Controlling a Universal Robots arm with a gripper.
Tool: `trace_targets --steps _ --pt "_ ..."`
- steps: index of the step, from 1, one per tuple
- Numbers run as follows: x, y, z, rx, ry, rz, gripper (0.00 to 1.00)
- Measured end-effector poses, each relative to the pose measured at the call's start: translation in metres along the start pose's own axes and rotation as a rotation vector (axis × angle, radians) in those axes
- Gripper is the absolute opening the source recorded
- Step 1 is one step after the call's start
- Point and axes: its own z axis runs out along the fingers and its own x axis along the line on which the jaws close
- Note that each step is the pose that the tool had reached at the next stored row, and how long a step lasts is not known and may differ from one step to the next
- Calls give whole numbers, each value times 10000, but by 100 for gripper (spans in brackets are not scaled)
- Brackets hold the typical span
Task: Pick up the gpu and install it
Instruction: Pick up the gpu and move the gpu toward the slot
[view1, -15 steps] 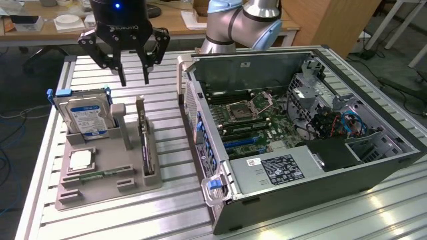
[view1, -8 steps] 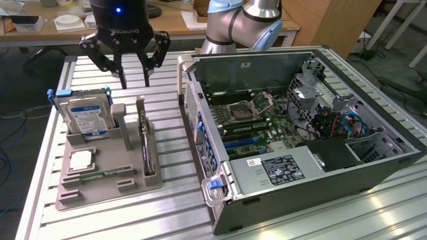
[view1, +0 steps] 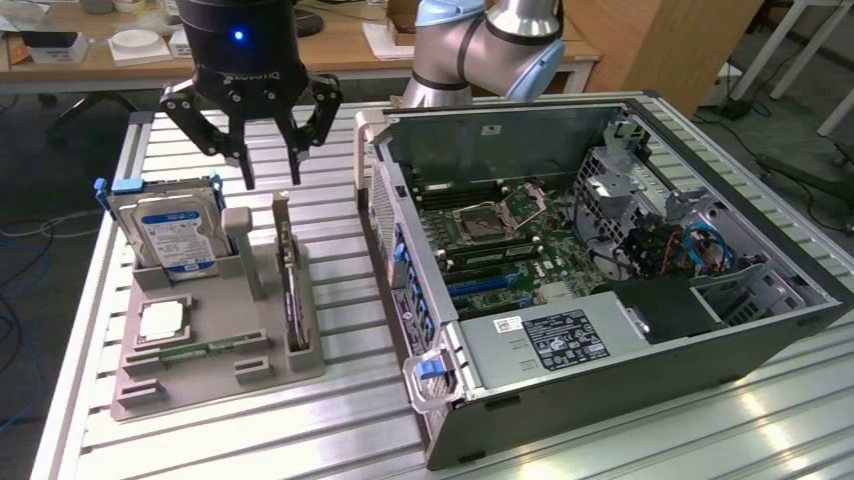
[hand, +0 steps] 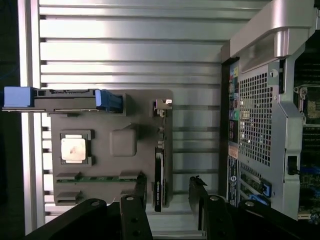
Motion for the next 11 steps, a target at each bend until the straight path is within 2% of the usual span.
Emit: trace_targets --steps 11 --pt "1 -64 98 15 -1 1 47"
